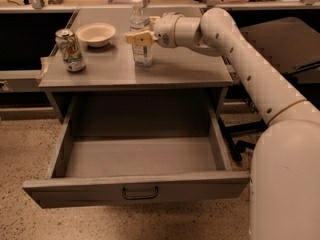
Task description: Place blue plastic bottle into top drawer
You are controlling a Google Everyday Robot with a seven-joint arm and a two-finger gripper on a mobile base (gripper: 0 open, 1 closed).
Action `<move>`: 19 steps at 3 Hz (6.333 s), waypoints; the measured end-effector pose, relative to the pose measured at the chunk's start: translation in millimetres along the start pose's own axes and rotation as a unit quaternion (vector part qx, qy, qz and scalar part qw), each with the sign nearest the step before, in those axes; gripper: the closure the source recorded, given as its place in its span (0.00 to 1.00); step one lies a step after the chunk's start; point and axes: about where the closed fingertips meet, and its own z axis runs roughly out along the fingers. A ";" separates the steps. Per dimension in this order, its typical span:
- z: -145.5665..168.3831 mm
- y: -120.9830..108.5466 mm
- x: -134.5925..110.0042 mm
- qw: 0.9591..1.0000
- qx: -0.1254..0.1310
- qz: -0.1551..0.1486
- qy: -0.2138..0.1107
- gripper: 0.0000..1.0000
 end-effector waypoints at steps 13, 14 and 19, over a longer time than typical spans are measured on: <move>15.2 278.8 147.9 0.992 -0.120 0.008 0.025 1.00; 10.2 264.1 165.3 0.993 -0.109 -0.036 0.036 1.00; 31.9 237.8 194.7 0.985 -0.154 -0.048 -0.066 0.11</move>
Offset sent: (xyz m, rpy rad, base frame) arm -0.0792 0.0570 0.0349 0.0107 -0.0489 0.2322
